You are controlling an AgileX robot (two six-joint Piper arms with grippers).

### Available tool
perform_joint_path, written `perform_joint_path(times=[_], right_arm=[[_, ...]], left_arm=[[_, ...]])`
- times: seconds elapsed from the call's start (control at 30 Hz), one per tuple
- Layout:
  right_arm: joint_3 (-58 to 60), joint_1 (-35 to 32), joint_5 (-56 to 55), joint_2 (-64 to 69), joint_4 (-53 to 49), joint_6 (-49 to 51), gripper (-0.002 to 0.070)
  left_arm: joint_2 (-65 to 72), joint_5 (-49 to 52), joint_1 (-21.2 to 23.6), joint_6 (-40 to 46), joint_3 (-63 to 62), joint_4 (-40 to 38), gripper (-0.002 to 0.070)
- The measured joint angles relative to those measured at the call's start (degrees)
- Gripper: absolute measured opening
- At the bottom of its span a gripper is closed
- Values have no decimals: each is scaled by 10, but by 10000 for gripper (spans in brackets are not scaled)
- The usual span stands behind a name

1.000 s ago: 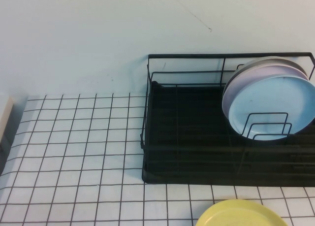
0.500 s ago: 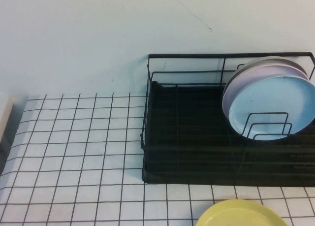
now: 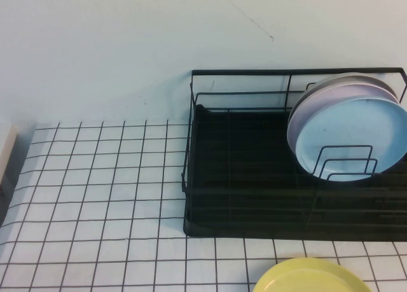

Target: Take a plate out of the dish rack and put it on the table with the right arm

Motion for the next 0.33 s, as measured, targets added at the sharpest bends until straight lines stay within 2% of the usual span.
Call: perform_joint_path(times=[0.33], right_arm=[[-1, 0, 4, 0, -1, 1, -2]], left_arm=[[0, 0, 0, 0, 0, 0, -4]])
